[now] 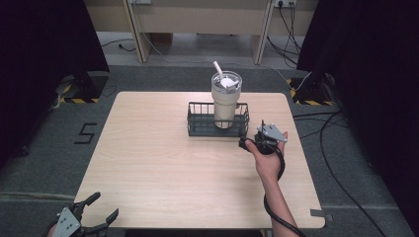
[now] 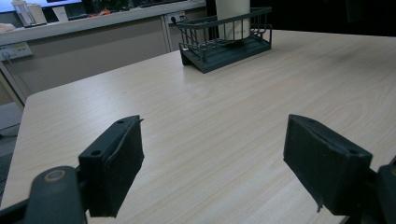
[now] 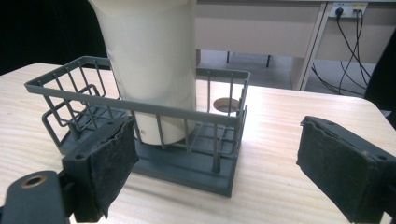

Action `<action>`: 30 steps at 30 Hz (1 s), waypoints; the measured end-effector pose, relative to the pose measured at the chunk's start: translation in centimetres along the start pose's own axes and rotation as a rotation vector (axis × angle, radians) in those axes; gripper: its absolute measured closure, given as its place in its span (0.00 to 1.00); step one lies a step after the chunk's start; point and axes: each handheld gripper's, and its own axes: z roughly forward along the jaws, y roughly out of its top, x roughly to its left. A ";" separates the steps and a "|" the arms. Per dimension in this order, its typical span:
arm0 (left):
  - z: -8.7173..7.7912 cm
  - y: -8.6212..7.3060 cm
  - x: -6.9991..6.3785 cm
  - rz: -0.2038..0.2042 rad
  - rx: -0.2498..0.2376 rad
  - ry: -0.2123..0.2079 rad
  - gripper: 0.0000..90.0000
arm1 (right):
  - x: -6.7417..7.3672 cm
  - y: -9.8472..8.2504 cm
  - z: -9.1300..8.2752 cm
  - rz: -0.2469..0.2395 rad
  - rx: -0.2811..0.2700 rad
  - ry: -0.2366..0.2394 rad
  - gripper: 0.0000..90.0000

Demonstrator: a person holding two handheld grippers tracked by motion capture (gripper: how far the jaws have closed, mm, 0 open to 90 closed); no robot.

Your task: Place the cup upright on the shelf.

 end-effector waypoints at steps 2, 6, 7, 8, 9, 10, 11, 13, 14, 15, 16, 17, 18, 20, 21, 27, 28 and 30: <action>0.0 0.0 0.0 0.000 0.000 0.000 0.22 | -0.2 -0.2 -0.3 -0.002 0.000 -0.002 0.13; 0.0 0.0 0.0 -0.001 0.002 0.001 0.21 | -0.6 -0.6 -1.0 0.007 0.002 -0.004 0.13; 0.0 0.0 0.0 -0.001 0.002 0.001 0.21 | -0.7 -0.7 -1.1 0.007 0.005 -0.007 0.13; 0.0 0.0 0.0 0.000 0.003 0.001 0.21 | -0.8 -0.8 -1.2 0.007 0.005 -0.010 0.13; 0.0 0.0 0.0 0.001 0.003 0.001 0.21 | -0.8 -0.9 -1.4 0.009 0.007 -0.010 0.13; 0.0 0.0 0.0 0.000 0.003 0.000 0.21 | -1.0 -1.0 -1.6 0.010 0.007 -0.012 0.13; 0.0 0.0 0.0 0.000 0.004 0.000 0.21 | -1.1 -1.1 -1.6 0.010 0.007 -0.016 0.13; 0.1 0.0 0.0 -0.001 0.003 0.001 0.21 | -1.3 -1.3 -1.9 0.014 0.009 -0.021 0.13; 0.1 0.0 0.0 -0.001 0.003 0.001 0.21 | -1.4 -1.4 -2.0 0.013 0.010 -0.023 0.13; 0.1 0.0 0.0 -0.002 0.002 0.002 0.21 | -1.5 -1.4 -2.1 0.012 0.009 -0.026 0.13; 0.1 0.0 0.0 -0.002 0.003 0.001 0.21 | -1.6 -1.5 -2.3 0.014 0.010 -0.028 0.13; 0.1 0.0 0.0 -0.002 0.003 0.002 0.21 | -1.8 -1.6 -2.5 0.014 0.012 -0.030 0.13; 0.1 0.0 0.0 -0.002 0.003 0.002 0.21 | -1.9 -1.7 -2.6 0.013 0.014 -0.033 0.13; 0.1 0.0 0.0 -0.002 0.003 0.002 0.21 | -2.2 -1.9 -2.9 0.018 0.016 -0.039 0.13; 0.1 0.0 0.0 -0.001 0.004 0.002 0.21 | -2.3 -2.0 -3.1 0.020 0.017 -0.040 0.13; 0.1 0.0 0.0 -0.002 0.005 0.002 0.21 | -3.1 -2.6 -4.2 0.026 0.022 -0.067 0.13; 0.1 0.0 0.0 -0.001 0.005 0.002 0.21 | -3.2 -2.6 -4.4 0.029 0.022 -0.072 0.14; 0.1 0.0 0.0 -0.001 0.006 0.003 0.21 | -3.5 -2.8 -4.7 0.034 0.021 -0.079 0.13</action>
